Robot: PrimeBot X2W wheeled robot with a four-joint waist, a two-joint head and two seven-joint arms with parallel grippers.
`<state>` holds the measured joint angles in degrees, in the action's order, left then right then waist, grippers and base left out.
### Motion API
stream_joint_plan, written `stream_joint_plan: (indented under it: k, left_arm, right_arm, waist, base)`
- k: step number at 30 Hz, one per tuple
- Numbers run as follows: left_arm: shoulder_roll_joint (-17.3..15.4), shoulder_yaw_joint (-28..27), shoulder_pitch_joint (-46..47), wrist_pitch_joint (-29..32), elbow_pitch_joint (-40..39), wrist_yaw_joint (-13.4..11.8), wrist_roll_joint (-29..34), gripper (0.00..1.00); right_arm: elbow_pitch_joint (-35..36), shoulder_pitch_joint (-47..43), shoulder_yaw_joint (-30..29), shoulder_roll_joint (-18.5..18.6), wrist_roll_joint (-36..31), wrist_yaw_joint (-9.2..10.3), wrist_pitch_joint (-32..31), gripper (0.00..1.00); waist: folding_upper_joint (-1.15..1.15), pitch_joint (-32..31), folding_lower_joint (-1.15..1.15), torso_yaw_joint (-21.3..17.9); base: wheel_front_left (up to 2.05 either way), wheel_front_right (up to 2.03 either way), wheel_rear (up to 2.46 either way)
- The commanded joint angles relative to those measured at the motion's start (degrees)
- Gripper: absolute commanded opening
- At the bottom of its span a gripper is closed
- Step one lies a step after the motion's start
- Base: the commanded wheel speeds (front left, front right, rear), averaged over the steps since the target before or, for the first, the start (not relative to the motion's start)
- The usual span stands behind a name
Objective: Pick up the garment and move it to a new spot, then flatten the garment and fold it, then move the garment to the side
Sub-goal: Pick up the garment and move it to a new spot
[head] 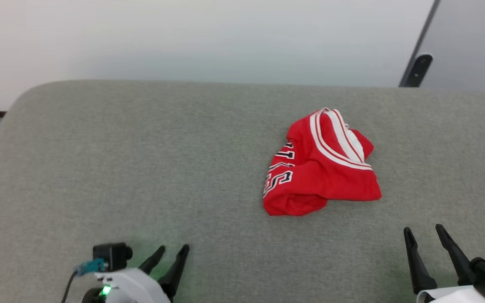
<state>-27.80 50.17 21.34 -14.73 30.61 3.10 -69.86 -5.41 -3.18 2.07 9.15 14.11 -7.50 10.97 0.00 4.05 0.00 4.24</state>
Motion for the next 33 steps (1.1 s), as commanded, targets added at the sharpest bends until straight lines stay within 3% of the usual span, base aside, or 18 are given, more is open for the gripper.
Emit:
stream_joint_plan:
  k: [1, 5, 14, 23, 33]
  left_arm:
    - [-0.2, -1.5, -2.0, -0.4, -1.6, -1.3, 2.1, 1.0]
    - [0.1, -9.8, -7.5, -0.4, -7.5, -4.7, 11.3, 1.0]
    - [5.1, -27.6, -20.6, -0.4, -19.6, -6.9, 35.4, 1.0]
    - [13.5, -41.9, -27.2, -0.4, -30.0, -1.9, 51.2, 1.0]
    - [18.4, -47.5, -30.2, -0.4, -27.4, 2.4, 55.9, 1.0]
  right_arm:
    - [0.2, -0.9, -0.4, 0.3, 0.4, 0.02, -0.3, 1.0]
    - [0.2, -1.1, -1.1, 0.7, 0.7, 0.02, -0.8, 1.0]
    - [-0.6, -1.1, -2.6, 1.2, 1.2, 0.02, -0.8, 1.0]
    - [1.8, -2.1, -3.6, 0.2, 2.7, 0.02, -1.2, 1.0]
    - [2.1, -3.7, -3.3, -1.0, 2.7, 0.02, -1.0, 1.0]
  waist:
    - [0.0, -0.9, 0.0, 1.2]
    - [0.0, -1.1, 0.0, 1.6]
    - [0.0, -2.3, 0.0, 1.0]
    - [0.0, -3.7, 0.0, 0.0]
    - [0.0, -3.9, 0.0, -0.7]
  base:
    - [0.0, 0.0, 0.0]
    - [0.0, 0.0, 0.0]
    - [0.0, 0.0, 0.0]
    - [0.0, 0.0, 0.0]
    - [0.0, 0.0, 0.0]
